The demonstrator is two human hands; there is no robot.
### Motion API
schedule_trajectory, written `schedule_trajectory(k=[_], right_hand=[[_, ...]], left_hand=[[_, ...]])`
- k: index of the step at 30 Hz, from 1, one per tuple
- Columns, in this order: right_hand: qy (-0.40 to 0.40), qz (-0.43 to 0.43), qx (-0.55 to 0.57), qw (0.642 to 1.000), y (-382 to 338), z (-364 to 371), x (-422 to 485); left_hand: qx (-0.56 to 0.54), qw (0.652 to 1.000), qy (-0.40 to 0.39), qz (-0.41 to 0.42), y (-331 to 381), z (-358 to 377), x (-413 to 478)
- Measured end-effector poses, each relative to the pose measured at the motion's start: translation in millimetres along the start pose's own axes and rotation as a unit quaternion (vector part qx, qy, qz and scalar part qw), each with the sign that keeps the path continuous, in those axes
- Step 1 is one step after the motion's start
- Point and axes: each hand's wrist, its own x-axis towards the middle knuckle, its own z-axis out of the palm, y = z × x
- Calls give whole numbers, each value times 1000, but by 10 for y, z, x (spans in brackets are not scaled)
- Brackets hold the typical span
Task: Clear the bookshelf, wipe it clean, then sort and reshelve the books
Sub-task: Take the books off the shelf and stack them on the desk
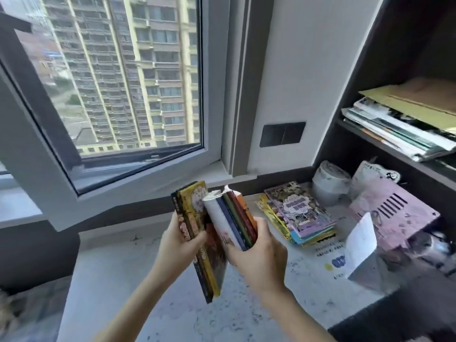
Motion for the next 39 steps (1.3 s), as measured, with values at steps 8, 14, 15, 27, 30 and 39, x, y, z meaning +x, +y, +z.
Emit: schedule_trajectory(k=[8,14,15,27,30,39], right_hand=[[-69,152,-213,963,522,312,717],[-44,204,-304,929,872,216,1227],[-32,211,-314,925,935,176,1318],[54,172,-471,863,1888,229,2347],[-61,101,-519,847,2164,764,2144],[-178,77,-624,757,2352,1463,1948]], left_hand=[[-88,979,-145,-111,-642,668,1139],[-153,958,-199,-141,-744,1145,1698],[-163,955,-205,-142,-743,1204,1783],[-178,915,-248,-266,-1692,1146,2222],[-172,894,-238,-339,-2017,1229,2199],[-180,863,-124,-456,-2494,1595,2395]])
